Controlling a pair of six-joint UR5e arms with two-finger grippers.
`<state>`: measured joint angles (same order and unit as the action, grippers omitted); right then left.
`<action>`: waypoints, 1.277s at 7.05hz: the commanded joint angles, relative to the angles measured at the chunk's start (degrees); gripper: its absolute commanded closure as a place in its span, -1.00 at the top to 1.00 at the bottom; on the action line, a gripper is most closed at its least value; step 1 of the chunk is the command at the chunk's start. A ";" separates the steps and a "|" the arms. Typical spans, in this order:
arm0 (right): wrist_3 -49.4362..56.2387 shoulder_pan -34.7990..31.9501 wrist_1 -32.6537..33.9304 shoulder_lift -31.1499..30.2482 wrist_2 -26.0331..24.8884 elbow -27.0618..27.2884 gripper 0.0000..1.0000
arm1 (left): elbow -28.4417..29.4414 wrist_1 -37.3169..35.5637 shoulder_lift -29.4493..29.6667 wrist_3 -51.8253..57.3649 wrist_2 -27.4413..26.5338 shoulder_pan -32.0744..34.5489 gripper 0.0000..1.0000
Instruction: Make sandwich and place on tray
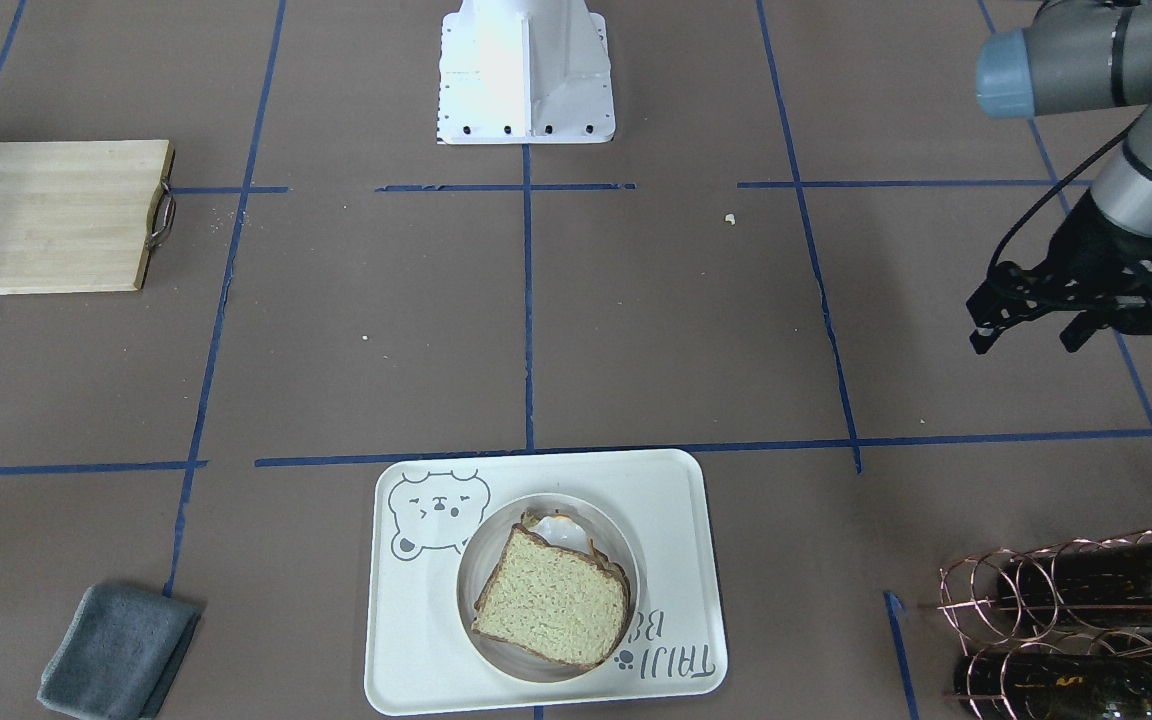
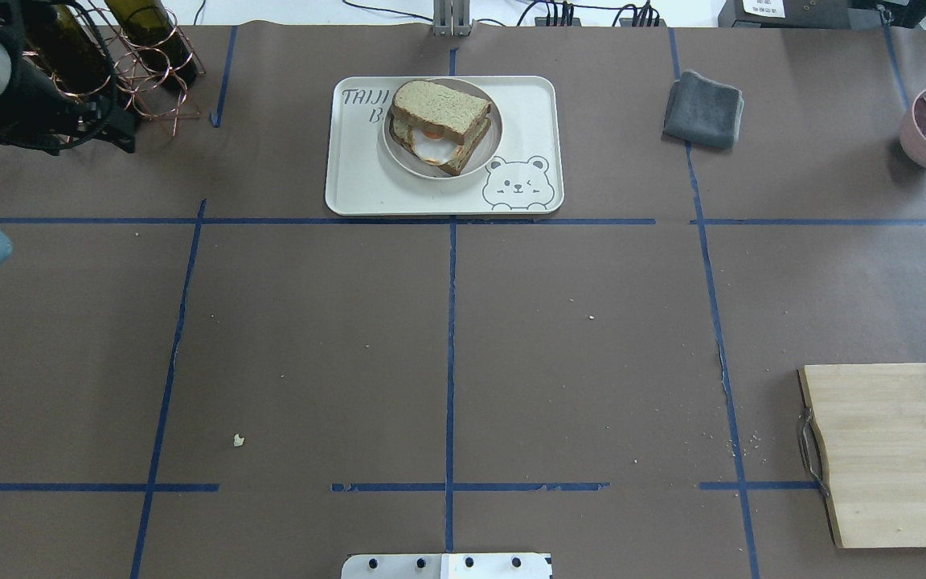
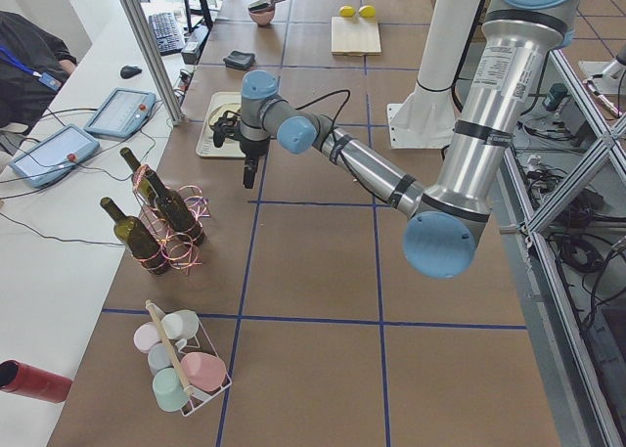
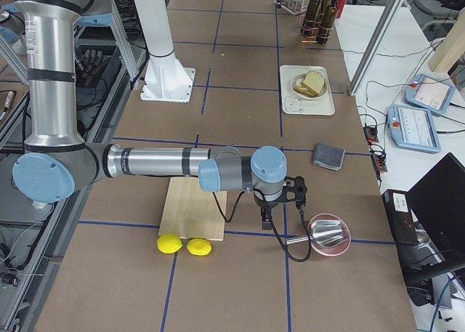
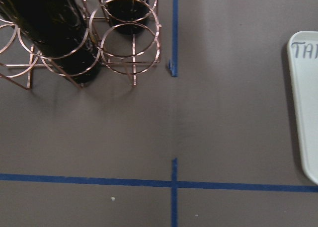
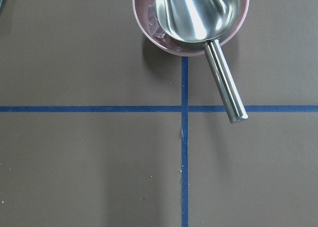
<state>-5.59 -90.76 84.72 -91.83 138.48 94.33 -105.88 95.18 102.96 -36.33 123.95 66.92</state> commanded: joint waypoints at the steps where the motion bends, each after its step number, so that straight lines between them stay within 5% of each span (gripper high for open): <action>1: -0.12 -0.03 -0.17 -0.02 0.22 0.42 1.00 | 1.19 -0.34 -8.27 18.40 5.31 10.28 1.00; 4: -0.04 -0.03 -0.26 -0.11 0.22 0.59 1.00 | 8.47 -0.26 -15.58 34.27 7.62 18.31 1.00; 9: -0.04 -0.03 -0.43 -0.11 0.04 0.59 1.00 | 10.34 -0.35 -16.65 35.10 10.60 22.20 1.00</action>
<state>-5.61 -90.79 84.31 -92.05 138.49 94.97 -95.62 94.88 86.41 -1.21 132.95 88.85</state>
